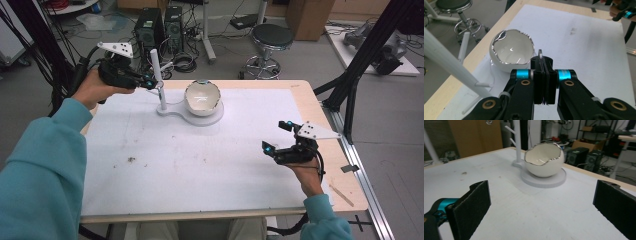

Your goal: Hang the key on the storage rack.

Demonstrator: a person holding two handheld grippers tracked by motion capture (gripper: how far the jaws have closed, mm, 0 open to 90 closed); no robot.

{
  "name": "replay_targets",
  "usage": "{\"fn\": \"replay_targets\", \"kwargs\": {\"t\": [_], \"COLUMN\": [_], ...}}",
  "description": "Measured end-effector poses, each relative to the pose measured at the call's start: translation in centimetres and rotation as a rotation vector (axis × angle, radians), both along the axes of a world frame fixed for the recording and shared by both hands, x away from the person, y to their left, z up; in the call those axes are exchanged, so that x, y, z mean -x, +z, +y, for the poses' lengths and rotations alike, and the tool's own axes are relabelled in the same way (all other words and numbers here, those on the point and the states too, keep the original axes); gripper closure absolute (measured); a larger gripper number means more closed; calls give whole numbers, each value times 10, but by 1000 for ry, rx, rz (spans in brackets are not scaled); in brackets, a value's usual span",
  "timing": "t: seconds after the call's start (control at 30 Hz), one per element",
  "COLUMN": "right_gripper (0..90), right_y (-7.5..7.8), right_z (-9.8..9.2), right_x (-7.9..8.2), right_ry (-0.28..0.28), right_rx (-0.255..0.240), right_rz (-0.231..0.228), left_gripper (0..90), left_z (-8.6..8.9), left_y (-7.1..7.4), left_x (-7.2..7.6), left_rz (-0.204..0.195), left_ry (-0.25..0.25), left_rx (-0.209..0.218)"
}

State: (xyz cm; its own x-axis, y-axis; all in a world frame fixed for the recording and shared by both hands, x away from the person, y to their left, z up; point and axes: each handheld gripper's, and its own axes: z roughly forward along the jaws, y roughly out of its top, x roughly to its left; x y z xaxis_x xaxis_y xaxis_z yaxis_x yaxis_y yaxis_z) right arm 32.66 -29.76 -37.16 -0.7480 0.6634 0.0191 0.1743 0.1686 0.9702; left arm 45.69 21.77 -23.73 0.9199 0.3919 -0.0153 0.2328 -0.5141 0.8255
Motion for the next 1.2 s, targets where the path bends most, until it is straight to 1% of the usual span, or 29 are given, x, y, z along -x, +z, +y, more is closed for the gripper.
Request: {"fn": "replay_targets", "kwargs": {"t": [0.03,0.07,0.13,0.17,0.2,0.3,0.37,0.4,0.57,0.67,0.77,0.83,0.87,0.9,0.93,1.0,1.03,1.1,1.2], "right_gripper": [5,5,5,5,5,5,5,5,5,5,5,5,5,5,5,5,5,5,5], "right_y": [-3,-7,-12,-15,-18,-27,-31,-33,-42,-49,-58,-63,-64,-66,-68,-70,-71,-72,-74], "right_z": [-2,-5,-10,-12,-14,-18,-20,-20,-22,-25,-28,-29,-30,-30,-31,-32,-33,-34,-35], "right_x": [2,4,8,10,11,14,17,18,22,25,26,26,26,27,27,27,28,28,28], "right_ry": [-13,-26,-58,-68,-74,-97,-103,-108,-109,-112,-126,-129,-124,-127,-131,-136,-140,-143,-145], "right_rx": [-7,-10,-20,-27,-35,-49,-53,-44,-25,-38,-48,-61,-71,-77,-72,-73,-74,-82,-79], "right_rz": [0,-12,-19,-23,-26,-41,-45,-59,-89,-90,-75,-78,-88,-83,-90,-84,-92,-90,-98], "left_gripper": [883,883,883,883,883,883,883,883,883,883,883,883,883,883,883,883,883,883,883], "left_z": [1,1,2,3,3,3,3,3,3,2,0,-2,-2,-2,-2,-2,-2,-2,-2], "left_y": [0,0,-1,-1,-1,-2,-4,-5,-12,-16,-19,-21,-22,-23,-24,-25,-26,-27,-29], "left_x": [-3,-5,-9,-11,-13,-19,-22,-24,-31,-35,-37,-38,-39,-40,-41,-42,-42,-44,-46], "left_rz": [3,5,15,18,25,36,43,44,60,72,85,91,92,95,98,101,105,109,115], "left_ry": [3,6,14,16,20,29,35,35,47,53,58,63,65,66,70,75,79,84,89], "left_rx": [-12,-28,-43,-52,-53,-80,-85,-89,-115,-123,-133,-141,-144,-150,-148,-156,-153,-157,-157]}}
